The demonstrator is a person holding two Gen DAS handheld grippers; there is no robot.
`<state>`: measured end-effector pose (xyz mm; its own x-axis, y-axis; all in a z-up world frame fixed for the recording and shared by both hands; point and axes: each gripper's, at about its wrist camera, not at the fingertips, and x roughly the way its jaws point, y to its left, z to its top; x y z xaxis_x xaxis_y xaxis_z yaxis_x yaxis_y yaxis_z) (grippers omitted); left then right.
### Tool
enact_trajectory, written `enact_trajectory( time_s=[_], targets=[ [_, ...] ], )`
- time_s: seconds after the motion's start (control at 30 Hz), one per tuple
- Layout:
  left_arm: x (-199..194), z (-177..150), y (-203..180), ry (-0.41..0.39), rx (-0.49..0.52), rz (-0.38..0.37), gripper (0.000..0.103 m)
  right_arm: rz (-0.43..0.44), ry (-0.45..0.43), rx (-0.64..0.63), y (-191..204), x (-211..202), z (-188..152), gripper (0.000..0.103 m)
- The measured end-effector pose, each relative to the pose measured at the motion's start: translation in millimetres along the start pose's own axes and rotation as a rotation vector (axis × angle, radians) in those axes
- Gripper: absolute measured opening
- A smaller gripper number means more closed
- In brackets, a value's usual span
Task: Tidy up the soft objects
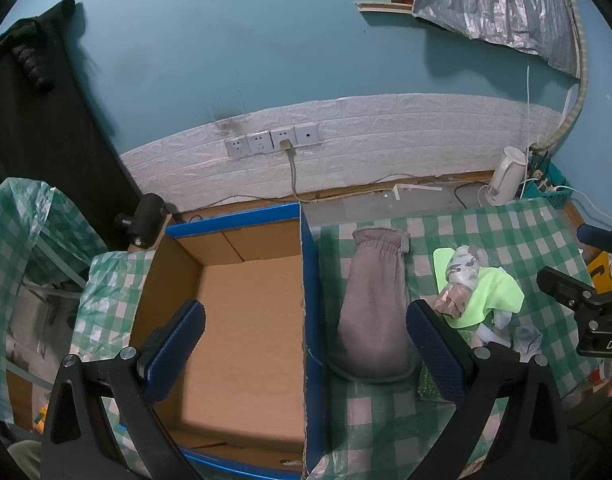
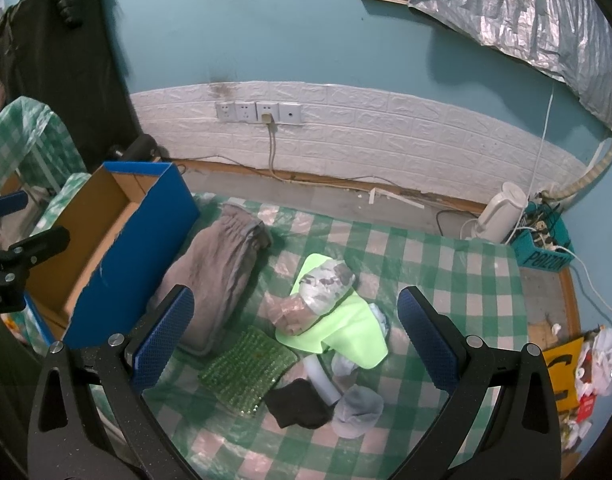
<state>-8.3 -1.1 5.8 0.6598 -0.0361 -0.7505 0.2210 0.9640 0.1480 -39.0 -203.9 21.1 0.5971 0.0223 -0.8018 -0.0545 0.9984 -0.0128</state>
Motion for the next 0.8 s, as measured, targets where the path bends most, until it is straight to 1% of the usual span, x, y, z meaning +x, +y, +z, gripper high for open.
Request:
enact_trajectory(
  time_s=[0.8],
  targets=[
    [3.5, -3.2, -1.2, 0.002, 0.004, 0.013, 0.101, 0.000, 0.003, -0.003, -0.2, 0.4, -1.8, 0.101]
  ],
)
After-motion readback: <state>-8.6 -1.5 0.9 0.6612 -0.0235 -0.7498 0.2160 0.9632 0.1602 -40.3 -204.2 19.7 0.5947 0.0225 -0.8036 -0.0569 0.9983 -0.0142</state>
